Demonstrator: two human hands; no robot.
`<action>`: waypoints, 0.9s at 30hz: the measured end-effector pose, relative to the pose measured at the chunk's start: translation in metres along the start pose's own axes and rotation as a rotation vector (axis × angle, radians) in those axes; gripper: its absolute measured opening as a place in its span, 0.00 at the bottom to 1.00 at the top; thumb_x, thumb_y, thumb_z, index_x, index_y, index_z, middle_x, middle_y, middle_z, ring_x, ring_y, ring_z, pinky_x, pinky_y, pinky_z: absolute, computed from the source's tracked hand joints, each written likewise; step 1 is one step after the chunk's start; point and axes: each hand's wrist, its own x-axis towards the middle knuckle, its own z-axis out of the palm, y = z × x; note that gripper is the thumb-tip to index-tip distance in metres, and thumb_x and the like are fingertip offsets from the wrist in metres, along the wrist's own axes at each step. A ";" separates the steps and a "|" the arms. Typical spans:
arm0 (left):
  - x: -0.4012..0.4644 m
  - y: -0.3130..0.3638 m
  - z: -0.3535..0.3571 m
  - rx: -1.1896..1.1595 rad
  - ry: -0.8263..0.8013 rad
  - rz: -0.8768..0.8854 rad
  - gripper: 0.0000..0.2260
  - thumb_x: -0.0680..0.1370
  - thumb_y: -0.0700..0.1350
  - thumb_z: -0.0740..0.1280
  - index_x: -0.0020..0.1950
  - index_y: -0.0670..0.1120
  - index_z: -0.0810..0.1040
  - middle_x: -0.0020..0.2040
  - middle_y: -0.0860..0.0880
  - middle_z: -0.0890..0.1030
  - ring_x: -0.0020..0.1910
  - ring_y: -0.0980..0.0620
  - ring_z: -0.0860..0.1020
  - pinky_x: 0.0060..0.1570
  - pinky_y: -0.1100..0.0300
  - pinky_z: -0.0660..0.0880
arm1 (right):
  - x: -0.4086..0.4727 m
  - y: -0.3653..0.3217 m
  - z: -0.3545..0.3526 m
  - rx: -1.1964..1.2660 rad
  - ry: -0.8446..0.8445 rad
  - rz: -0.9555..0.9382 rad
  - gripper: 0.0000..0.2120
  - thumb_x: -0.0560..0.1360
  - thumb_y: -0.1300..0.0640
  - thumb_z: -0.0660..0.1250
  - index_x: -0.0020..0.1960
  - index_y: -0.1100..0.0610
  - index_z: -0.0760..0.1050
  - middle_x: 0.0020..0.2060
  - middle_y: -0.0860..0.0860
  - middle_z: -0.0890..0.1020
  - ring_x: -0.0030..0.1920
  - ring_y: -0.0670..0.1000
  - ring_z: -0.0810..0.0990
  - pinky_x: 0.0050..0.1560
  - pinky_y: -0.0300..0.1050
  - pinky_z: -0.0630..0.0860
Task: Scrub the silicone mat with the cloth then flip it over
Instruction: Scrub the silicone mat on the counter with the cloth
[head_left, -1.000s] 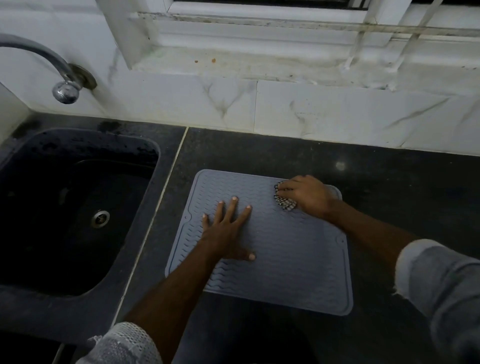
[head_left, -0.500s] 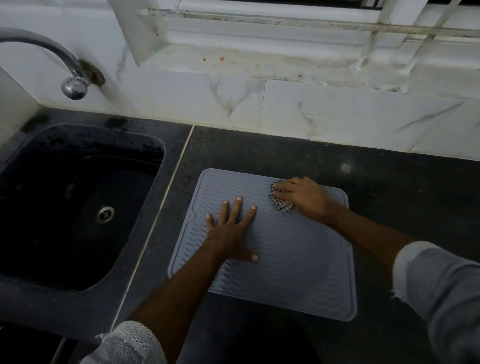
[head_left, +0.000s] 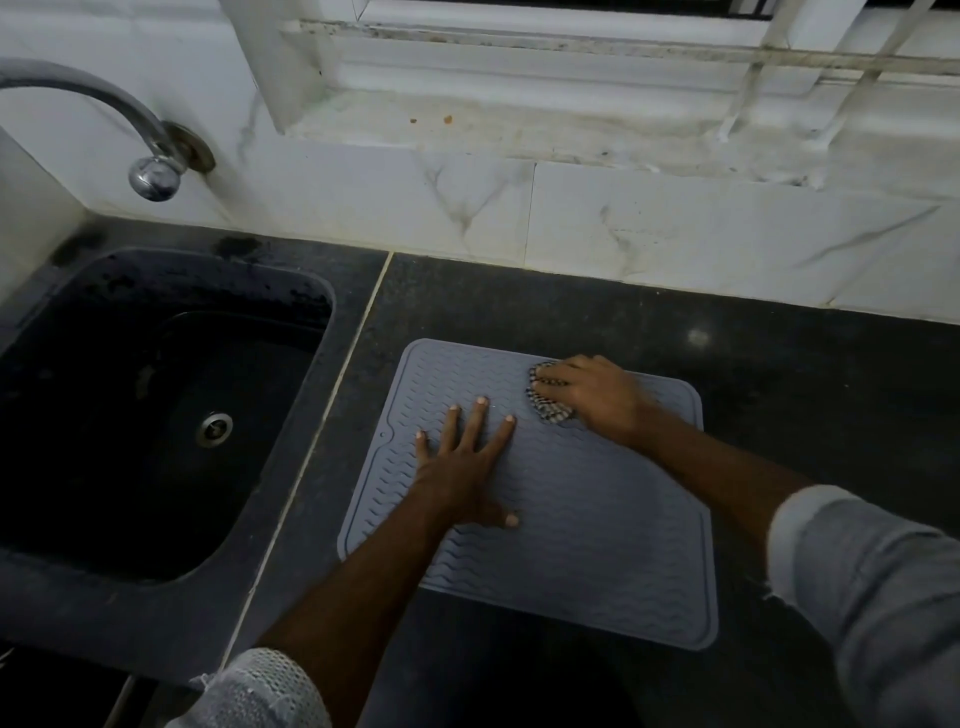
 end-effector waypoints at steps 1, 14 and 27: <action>0.000 0.000 0.001 -0.002 0.007 0.004 0.57 0.64 0.67 0.72 0.74 0.61 0.29 0.74 0.49 0.26 0.72 0.40 0.28 0.66 0.30 0.37 | -0.006 0.006 0.000 0.001 -0.006 0.006 0.24 0.78 0.56 0.60 0.73 0.49 0.61 0.74 0.50 0.63 0.72 0.54 0.61 0.69 0.52 0.59; 0.003 -0.002 0.004 0.000 0.004 -0.012 0.58 0.64 0.69 0.71 0.73 0.61 0.27 0.73 0.50 0.24 0.72 0.41 0.27 0.66 0.30 0.36 | 0.037 -0.019 0.000 0.009 0.022 -0.026 0.23 0.78 0.56 0.60 0.72 0.50 0.61 0.73 0.52 0.63 0.70 0.56 0.63 0.68 0.53 0.61; -0.002 -0.001 -0.001 -0.015 0.009 0.010 0.57 0.65 0.68 0.72 0.74 0.60 0.29 0.74 0.49 0.26 0.73 0.40 0.28 0.66 0.31 0.36 | -0.002 0.002 0.006 0.073 -0.033 0.088 0.28 0.76 0.58 0.62 0.73 0.48 0.58 0.74 0.50 0.61 0.72 0.55 0.60 0.69 0.54 0.61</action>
